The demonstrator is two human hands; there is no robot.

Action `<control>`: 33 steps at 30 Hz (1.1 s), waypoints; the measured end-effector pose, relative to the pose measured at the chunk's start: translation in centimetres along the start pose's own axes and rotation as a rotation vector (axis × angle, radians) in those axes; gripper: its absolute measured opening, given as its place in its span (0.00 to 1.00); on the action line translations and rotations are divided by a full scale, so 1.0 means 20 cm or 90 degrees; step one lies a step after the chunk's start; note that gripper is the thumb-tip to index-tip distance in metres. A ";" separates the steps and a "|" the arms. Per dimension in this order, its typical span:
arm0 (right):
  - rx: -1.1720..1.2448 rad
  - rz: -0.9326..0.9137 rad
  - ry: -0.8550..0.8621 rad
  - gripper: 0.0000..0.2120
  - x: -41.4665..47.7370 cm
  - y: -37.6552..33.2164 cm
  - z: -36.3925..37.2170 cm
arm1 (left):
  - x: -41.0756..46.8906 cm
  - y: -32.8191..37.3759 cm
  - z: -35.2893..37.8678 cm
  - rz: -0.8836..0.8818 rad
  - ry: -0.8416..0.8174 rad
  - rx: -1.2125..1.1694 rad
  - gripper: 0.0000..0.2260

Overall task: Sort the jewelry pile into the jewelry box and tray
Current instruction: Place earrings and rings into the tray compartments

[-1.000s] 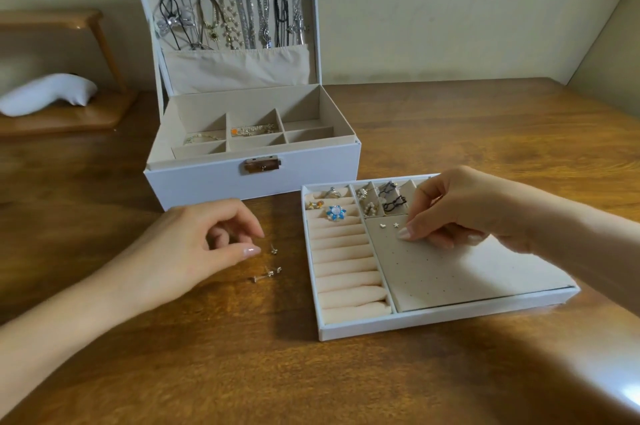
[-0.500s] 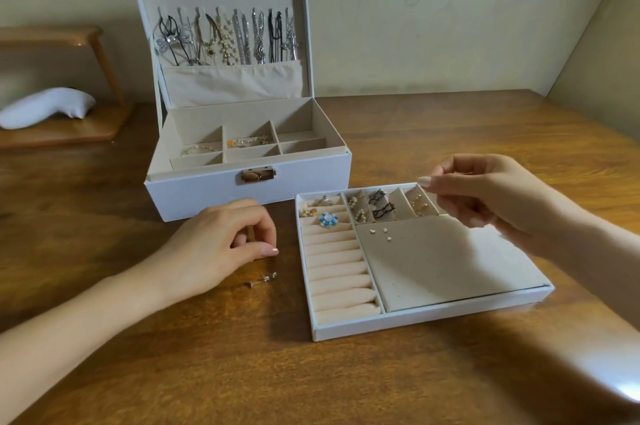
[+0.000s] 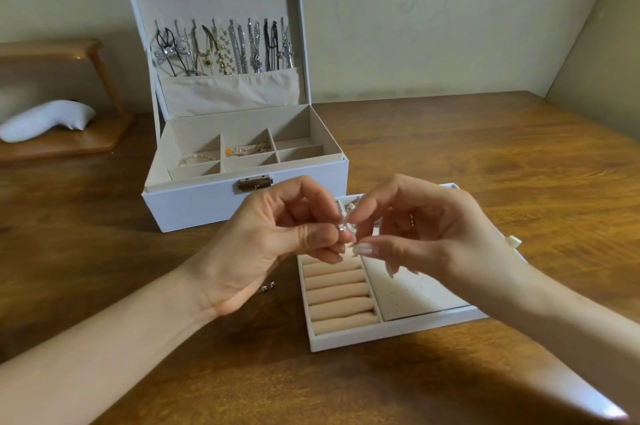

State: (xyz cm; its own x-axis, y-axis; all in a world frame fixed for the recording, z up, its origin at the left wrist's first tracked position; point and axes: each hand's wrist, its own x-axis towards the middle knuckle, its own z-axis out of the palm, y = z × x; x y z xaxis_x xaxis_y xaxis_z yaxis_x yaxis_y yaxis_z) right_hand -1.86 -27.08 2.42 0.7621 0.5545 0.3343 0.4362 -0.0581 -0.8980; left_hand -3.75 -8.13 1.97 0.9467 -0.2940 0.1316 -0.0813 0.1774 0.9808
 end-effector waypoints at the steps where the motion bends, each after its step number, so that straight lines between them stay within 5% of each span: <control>1: 0.004 -0.006 0.006 0.09 0.00 0.00 0.00 | 0.00 0.00 0.00 0.004 0.001 -0.006 0.06; 17: -0.181 -0.113 0.090 0.04 0.00 0.04 0.02 | 0.01 0.00 0.00 0.067 0.031 0.167 0.11; 26: -0.203 -0.016 0.055 0.03 0.04 -0.02 -0.07 | 0.07 0.01 0.02 0.041 0.025 0.244 0.13; 33: -0.177 0.215 0.093 0.04 0.07 0.11 -0.26 | -0.02 0.01 -0.19 0.047 0.118 0.438 0.05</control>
State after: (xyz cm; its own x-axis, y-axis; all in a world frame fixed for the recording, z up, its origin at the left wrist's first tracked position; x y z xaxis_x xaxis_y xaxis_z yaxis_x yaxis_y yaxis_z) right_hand 2.64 -30.78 2.45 0.9347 0.3437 0.0906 0.2478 -0.4473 -0.8593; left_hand -3.02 -4.38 1.50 0.9638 -0.1281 0.2339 -0.2667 -0.4604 0.8467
